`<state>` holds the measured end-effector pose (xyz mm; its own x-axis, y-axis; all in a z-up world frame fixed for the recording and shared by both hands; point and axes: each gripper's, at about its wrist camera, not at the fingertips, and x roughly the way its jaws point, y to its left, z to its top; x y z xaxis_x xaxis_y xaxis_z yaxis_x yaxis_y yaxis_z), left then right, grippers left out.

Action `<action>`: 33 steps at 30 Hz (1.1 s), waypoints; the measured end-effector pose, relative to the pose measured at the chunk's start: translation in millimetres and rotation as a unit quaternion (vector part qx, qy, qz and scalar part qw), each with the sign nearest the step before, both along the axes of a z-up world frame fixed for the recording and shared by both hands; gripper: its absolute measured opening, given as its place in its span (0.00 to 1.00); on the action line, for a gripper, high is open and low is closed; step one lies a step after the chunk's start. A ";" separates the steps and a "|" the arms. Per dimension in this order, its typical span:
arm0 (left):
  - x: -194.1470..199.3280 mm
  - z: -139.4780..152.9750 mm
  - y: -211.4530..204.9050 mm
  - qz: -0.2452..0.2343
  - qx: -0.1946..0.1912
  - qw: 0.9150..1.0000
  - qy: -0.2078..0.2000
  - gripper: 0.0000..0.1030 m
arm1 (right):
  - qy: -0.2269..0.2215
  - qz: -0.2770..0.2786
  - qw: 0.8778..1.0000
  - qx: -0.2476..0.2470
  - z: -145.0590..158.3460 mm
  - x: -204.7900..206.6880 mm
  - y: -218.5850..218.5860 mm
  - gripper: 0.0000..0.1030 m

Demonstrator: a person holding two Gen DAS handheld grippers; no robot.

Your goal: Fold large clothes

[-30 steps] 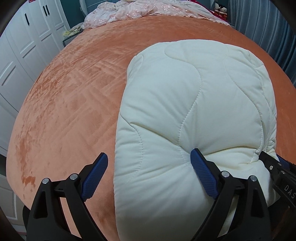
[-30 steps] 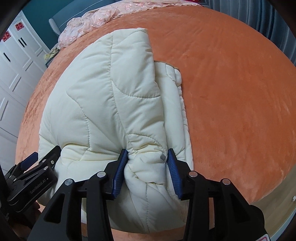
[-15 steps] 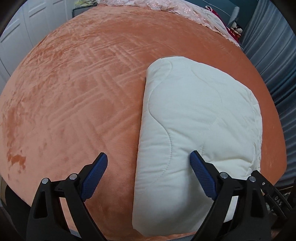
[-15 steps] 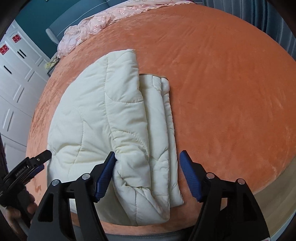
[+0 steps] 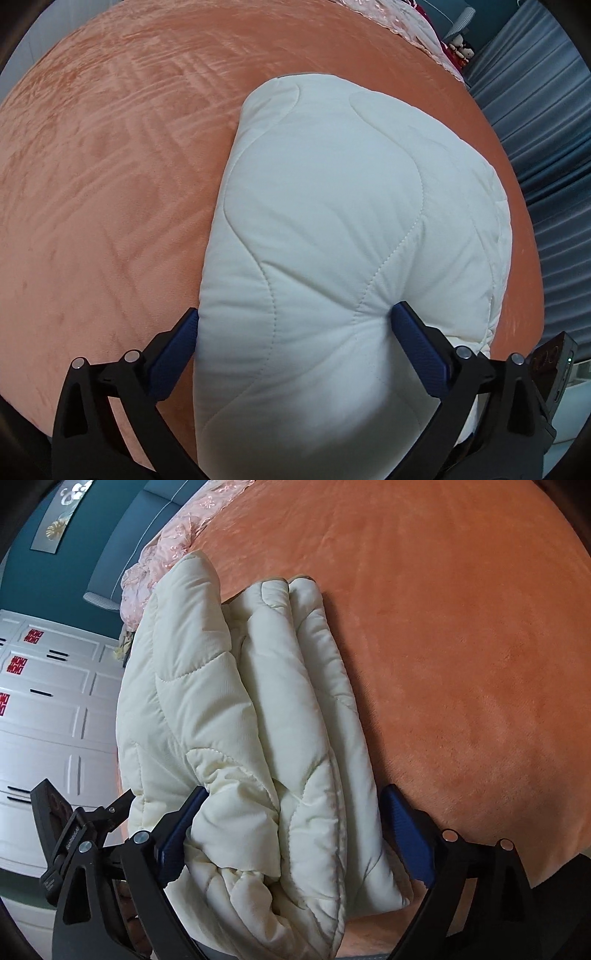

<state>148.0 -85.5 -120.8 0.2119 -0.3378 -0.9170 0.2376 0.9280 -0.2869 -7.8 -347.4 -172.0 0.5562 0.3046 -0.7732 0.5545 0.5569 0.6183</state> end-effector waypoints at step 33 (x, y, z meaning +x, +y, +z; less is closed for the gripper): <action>-32.1 91.6 0.9 -0.073 0.017 0.986 -0.146 0.50 | -0.070 0.060 0.977 -0.195 111.0 10.4 59.2 0.33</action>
<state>116.0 -84.6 -29.3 0.4204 -0.3550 -0.8350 0.4376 0.8855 -0.1561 2.7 -288.2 -61.0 0.6433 0.0725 -0.7621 0.3958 0.8207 0.4121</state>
